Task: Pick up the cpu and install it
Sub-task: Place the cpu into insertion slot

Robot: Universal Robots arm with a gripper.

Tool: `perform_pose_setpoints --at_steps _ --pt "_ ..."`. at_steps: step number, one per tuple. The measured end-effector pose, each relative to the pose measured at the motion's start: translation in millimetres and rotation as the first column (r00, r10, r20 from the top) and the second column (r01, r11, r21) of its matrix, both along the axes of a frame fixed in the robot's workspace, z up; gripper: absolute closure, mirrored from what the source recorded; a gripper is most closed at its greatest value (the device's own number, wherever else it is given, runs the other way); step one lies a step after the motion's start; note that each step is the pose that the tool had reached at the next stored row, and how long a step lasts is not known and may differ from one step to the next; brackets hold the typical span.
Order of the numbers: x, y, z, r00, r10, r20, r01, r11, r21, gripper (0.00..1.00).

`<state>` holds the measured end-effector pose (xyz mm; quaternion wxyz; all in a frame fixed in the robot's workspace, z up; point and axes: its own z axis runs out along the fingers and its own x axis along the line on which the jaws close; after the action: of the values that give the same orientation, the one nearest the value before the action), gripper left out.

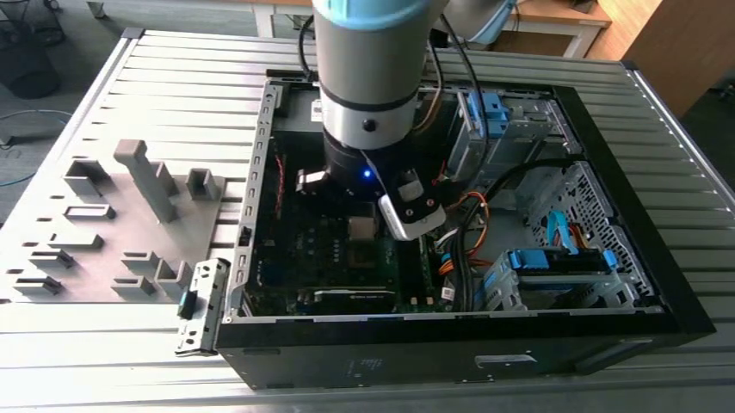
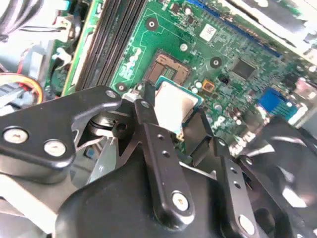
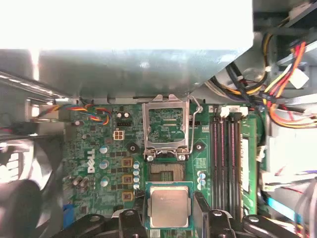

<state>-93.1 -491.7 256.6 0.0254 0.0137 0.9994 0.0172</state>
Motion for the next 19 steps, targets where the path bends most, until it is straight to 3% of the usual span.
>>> perform_pose_setpoints --at_steps 19 --pt "0.0 0.0 86.5 1.0 -0.001 0.0 0.001 1.0 -0.0001 0.53"
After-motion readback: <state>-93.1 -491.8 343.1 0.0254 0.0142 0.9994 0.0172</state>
